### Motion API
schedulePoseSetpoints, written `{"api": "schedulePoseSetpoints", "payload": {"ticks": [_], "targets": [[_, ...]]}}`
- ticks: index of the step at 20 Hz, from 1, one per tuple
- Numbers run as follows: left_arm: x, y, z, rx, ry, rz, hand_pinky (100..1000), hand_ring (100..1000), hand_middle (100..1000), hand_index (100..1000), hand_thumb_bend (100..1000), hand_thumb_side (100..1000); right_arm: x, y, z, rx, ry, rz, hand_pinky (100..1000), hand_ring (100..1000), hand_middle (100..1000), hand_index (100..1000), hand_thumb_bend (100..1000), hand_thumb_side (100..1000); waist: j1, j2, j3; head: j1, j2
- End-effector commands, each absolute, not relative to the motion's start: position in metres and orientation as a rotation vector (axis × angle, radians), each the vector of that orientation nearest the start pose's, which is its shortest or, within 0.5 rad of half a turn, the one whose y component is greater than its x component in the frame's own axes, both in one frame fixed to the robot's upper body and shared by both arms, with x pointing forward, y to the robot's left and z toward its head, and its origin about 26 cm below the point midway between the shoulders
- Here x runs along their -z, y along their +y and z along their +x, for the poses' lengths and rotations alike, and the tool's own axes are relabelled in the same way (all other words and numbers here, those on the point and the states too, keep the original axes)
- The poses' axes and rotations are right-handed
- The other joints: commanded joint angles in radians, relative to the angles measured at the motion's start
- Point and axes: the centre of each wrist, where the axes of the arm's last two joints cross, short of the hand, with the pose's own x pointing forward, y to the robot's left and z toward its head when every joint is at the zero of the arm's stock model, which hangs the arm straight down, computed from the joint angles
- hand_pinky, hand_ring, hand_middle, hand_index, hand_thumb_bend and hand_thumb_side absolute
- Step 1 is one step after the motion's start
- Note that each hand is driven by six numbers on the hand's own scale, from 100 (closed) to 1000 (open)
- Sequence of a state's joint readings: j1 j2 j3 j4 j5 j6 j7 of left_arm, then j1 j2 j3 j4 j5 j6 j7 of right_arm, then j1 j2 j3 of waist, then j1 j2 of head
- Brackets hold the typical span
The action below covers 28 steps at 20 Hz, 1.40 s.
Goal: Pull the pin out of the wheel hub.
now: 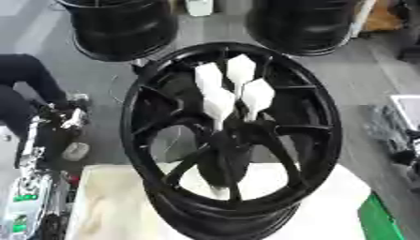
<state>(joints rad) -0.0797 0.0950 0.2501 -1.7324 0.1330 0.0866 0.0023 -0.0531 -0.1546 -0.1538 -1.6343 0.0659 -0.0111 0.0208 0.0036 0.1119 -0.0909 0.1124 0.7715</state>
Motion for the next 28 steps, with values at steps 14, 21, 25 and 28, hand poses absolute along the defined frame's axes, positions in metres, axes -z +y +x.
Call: {"api": "schedulePoseSetpoints", "payload": {"ticks": [14, 21, 25, 28], "targets": [[-0.080, 0.325, 0.288, -0.163, -1.807, 0.160, 647, 575, 596, 598, 398, 243, -0.040, -0.316, 0.289, -0.096, -1.720, -0.285, 670, 569, 878, 972, 100, 724, -0.001, -0.015, -0.003, 0.003, -0.001], [-0.130, 0.341, 0.289, 0.110, -1.951, 0.287, 651, 580, 604, 655, 476, 249, -0.041, -0.321, 0.288, -0.102, -1.713, -0.311, 670, 569, 878, 972, 100, 723, 0.016, -0.020, -0.006, 0.001, -0.001], [-0.164, 0.332, 0.292, 0.383, -2.024, 0.331, 660, 590, 615, 677, 508, 268, -0.040, -0.326, 0.286, -0.108, -1.703, -0.335, 670, 569, 877, 972, 100, 725, 0.035, -0.028, -0.007, -0.002, -0.001], [-0.181, 0.324, 0.302, 0.592, -2.032, 0.354, 674, 606, 630, 703, 547, 293, -0.040, -0.330, 0.284, -0.113, -1.694, -0.349, 670, 569, 877, 972, 100, 725, 0.046, -0.035, -0.006, -0.003, -0.001]]}}
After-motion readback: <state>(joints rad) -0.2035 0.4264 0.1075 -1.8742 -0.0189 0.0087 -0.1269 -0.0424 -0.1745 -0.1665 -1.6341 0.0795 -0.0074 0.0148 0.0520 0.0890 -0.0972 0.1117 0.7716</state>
